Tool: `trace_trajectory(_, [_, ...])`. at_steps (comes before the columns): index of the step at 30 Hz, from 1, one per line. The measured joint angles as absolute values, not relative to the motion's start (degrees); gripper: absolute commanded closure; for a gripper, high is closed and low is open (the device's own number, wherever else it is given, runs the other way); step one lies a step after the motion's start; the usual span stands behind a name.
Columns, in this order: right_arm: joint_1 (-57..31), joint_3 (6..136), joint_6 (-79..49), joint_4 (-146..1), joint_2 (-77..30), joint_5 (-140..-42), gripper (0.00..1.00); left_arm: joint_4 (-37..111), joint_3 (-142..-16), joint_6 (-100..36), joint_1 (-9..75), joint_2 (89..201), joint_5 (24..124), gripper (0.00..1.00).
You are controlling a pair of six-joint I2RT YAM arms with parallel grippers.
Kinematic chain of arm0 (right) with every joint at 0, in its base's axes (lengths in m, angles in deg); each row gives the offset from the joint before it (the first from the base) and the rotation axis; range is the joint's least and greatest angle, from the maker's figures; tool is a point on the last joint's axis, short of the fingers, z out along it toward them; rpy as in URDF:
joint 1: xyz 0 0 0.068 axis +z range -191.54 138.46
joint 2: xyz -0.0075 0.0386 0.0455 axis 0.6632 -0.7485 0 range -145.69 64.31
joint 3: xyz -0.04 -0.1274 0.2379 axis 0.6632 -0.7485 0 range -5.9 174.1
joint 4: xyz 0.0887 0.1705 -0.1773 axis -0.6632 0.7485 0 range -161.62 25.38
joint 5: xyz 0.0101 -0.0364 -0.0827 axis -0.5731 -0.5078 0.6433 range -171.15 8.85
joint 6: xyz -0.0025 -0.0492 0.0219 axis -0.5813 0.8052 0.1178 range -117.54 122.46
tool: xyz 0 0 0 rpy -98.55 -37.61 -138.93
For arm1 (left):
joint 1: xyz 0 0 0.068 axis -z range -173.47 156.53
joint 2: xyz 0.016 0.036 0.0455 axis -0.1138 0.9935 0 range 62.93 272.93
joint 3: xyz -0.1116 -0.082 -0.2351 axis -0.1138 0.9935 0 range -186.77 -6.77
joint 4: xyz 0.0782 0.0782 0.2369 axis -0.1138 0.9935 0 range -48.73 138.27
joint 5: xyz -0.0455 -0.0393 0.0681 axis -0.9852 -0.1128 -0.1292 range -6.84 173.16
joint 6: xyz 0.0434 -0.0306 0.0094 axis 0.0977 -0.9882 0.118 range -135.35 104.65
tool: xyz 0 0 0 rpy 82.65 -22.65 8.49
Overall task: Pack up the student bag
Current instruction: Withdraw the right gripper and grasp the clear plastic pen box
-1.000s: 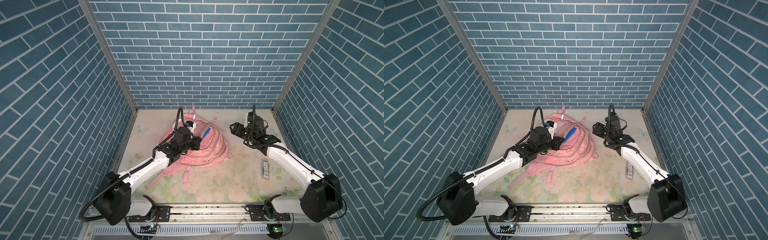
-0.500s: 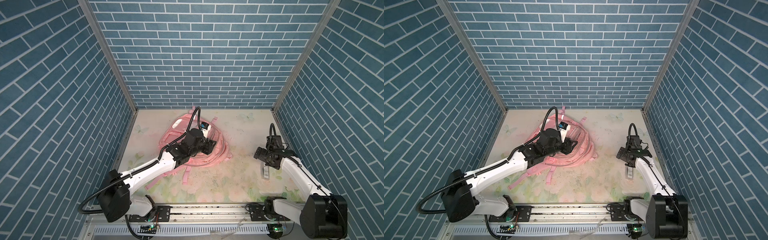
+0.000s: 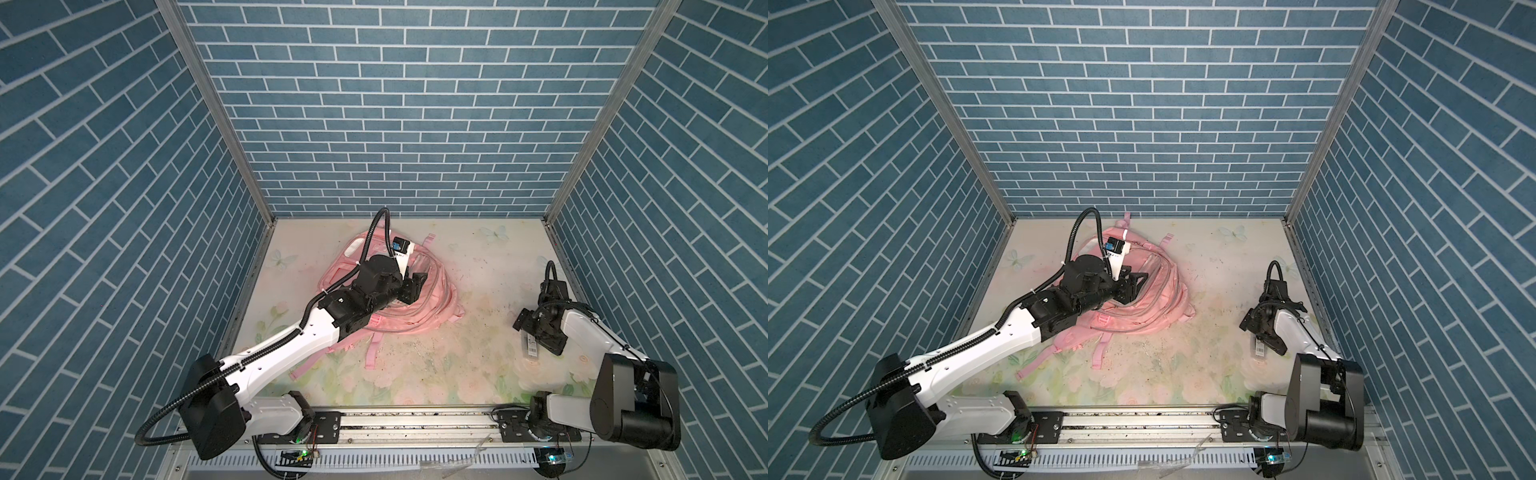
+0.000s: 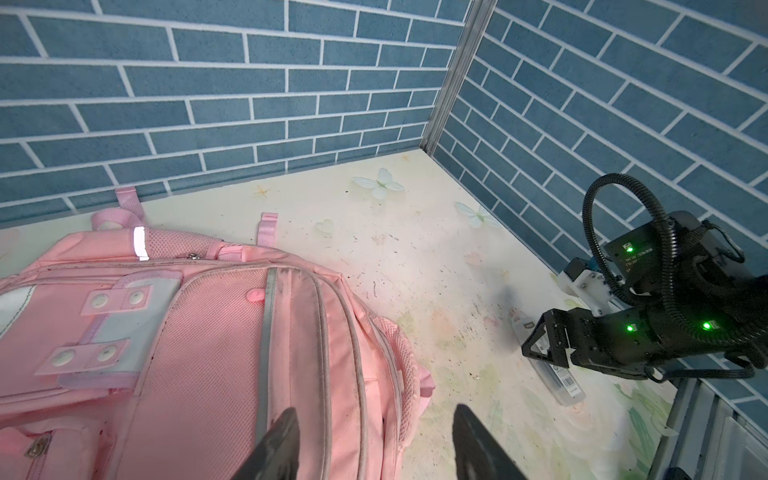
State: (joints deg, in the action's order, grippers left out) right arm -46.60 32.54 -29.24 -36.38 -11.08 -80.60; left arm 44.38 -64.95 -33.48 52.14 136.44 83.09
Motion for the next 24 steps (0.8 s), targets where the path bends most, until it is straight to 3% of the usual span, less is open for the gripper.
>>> trace_trajectory(8, [-46.47, 32.71, -29.07, -37.16, -13.90, -86.56, 0.28, 43.53, -61.91, -34.09, 50.04, 136.38, 81.65, 0.41])
trace_trajectory(24, [-42.76, 32.89, -30.38, -37.65, -15.32, -81.91, 0.45, 42.64, -61.21, -34.88, 49.78, 134.89, 80.38, 0.41])
